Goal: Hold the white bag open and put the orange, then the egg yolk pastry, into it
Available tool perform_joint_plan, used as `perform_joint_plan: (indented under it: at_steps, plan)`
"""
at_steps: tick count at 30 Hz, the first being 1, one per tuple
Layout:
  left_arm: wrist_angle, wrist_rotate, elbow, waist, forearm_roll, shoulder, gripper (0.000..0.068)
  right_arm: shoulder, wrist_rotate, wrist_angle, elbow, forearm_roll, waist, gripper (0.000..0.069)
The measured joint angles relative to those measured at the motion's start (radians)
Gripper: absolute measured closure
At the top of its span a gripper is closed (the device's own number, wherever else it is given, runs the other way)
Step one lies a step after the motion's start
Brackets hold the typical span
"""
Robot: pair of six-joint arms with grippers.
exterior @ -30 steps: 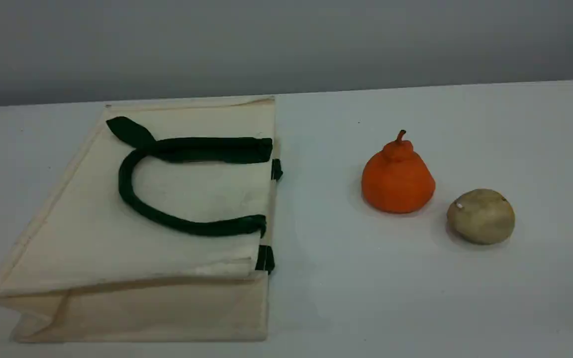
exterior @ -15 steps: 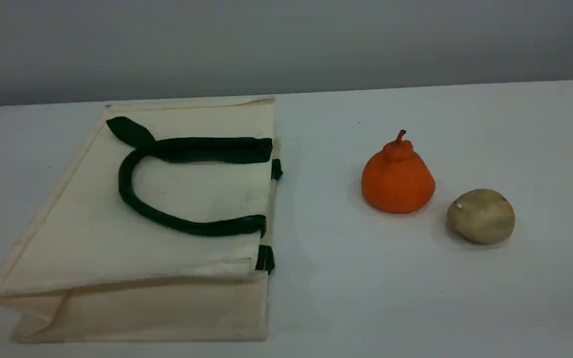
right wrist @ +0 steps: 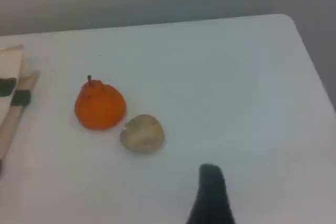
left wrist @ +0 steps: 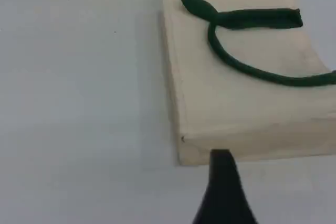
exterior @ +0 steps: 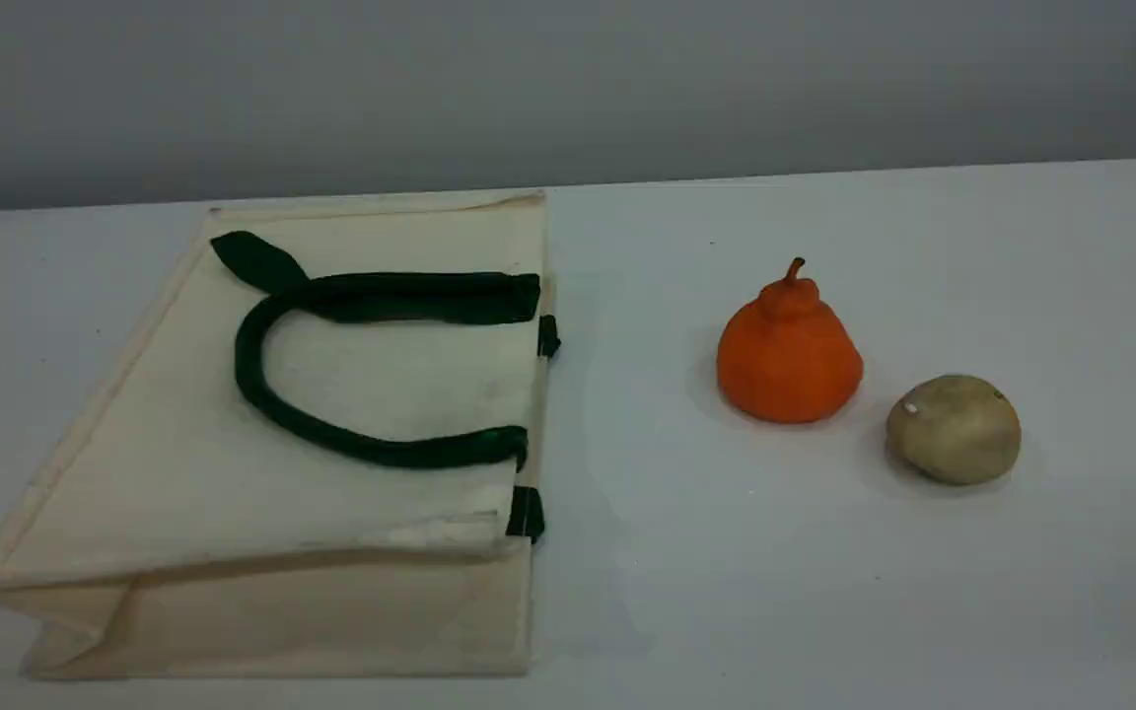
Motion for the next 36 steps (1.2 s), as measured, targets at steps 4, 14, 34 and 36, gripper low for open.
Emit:
perform_joint_plan:
  at_steps: [4,14,34,36]
  plan:
    - [0.0,0.0,0.0,0.0,0.0,0.0,0.0231,0.0,0.0,0.0,0.0,0.007,0.0,0.0203]
    - [-0.011,-0.028,0.0,-0.022,0.001,0.005,0.0231,0.0,-0.011,-0.009,0.0,0.054,0.0,0.0203]
    - [-0.459,-0.142,-0.163,-0.021,0.033,0.793,0.0231,0.579,-0.09,-0.479,-0.029,0.18,0.0,0.0203]
    - [-0.504,-0.148,-0.185,-0.021,0.033,0.886,0.0231,0.669,-0.09,-0.538,-0.029,0.212,0.0,0.0203]
